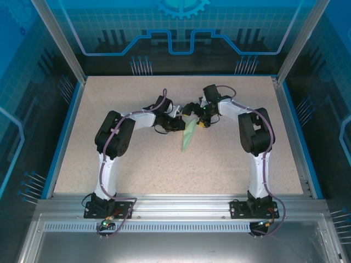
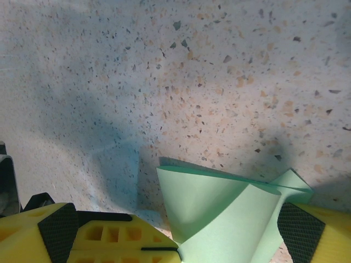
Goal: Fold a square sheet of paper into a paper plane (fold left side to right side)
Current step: Fold the wing for the fifth time at the center of the table.
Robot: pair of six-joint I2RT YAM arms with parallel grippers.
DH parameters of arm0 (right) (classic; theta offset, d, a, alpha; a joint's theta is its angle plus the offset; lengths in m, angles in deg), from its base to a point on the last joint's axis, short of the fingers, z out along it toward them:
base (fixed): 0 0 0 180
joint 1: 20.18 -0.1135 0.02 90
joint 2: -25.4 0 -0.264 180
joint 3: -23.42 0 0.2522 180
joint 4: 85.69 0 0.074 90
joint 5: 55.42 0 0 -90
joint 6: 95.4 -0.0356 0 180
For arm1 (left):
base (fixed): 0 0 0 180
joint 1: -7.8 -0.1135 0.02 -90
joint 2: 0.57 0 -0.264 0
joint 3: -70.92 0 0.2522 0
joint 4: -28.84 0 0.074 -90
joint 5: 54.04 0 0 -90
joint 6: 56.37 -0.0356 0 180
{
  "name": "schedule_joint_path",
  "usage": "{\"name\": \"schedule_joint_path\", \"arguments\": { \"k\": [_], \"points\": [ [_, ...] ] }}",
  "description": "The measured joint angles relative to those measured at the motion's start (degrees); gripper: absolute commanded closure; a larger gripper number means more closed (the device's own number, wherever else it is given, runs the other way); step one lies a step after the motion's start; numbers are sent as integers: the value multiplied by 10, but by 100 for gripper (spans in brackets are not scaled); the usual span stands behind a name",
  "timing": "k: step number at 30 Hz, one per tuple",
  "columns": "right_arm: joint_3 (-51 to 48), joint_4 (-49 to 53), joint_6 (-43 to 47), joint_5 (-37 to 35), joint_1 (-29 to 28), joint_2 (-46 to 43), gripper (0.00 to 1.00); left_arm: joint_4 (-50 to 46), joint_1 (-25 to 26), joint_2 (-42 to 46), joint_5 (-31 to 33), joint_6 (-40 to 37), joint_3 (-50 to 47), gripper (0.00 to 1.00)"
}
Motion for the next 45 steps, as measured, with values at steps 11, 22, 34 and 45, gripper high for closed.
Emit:
{"name": "schedule_joint_path", "arguments": {
  "k": [11,22,34,45],
  "points": [
    [-63,-37,-10,21,23,-48,4,-7,21,0,0,-1,-4,96],
    [-128,-48,18,28,53,-139,30,-16,29,-1,0,0,-8,96],
    [-140,-40,22,32,52,-117,22,-16,29,-1,0,-1,-8,96],
    [-100,-31,16,32,33,-68,29,-17,29,-1,0,-1,-8,96]
  ]
}}
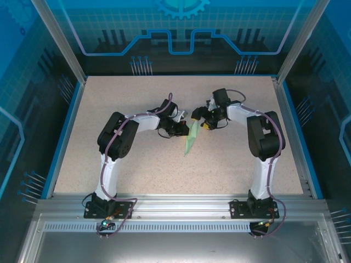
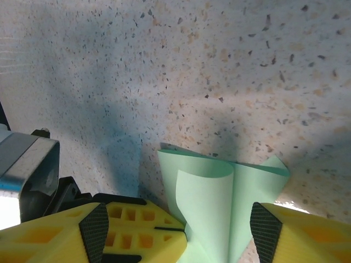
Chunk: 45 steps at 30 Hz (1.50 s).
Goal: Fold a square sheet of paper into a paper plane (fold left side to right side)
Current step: Fold the wing for the fifth time at the center of the table.
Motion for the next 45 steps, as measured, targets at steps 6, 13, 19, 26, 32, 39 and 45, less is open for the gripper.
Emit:
{"name": "schedule_joint_path", "arguments": {
  "k": [6,13,19,26,32,39,45],
  "points": [
    [9,11,0,-5,-3,10,31,-1,0,0,0,0,0,97],
    [15,29,1,-15,-3,19,31,-1,0,0,0,0,0,97],
    [24,41,6,-16,-3,28,30,-8,0,0,0,0,3,96],
    [33,52,9,-17,-4,34,31,-17,0,0,0,-1,8,96],
    [41,62,13,-17,-4,38,30,-31,0,0,0,-3,16,96],
    [48,70,13,-17,-4,41,30,-38,0,0,0,-5,25,96],
    [49,72,13,-17,-4,42,30,-40,0,0,0,-5,29,96]
  ]
}}
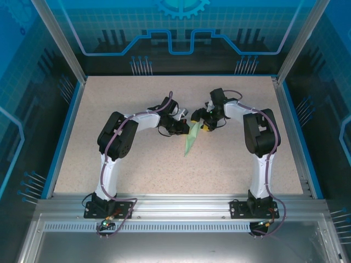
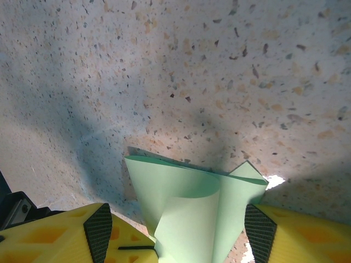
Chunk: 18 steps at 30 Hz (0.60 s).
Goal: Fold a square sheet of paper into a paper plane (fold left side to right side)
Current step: Fold the wing for the fifth time at the center of the table.
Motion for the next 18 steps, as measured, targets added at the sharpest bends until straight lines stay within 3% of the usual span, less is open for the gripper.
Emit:
{"name": "schedule_joint_path", "arguments": {
  "k": [18],
  "points": [
    [3,4,1,0,0,2,30,-2,0,0,1,0,7,96]
  ]
}}
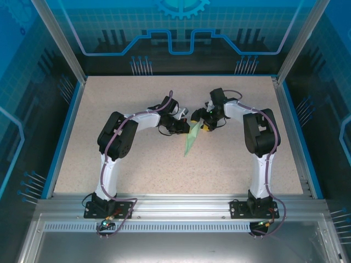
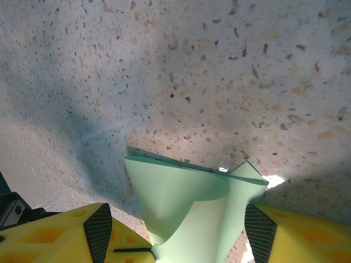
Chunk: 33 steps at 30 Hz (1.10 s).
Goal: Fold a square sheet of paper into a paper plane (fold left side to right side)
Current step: Fold the wing for the fifth time at the center of the table.
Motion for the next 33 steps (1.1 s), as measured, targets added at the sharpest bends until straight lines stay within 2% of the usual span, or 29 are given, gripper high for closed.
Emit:
{"name": "schedule_joint_path", "arguments": {
  "k": [33],
  "points": [
    [0,2,4,-1,0,0,32,0,0,0,12,2,0,96]
  ]
}}
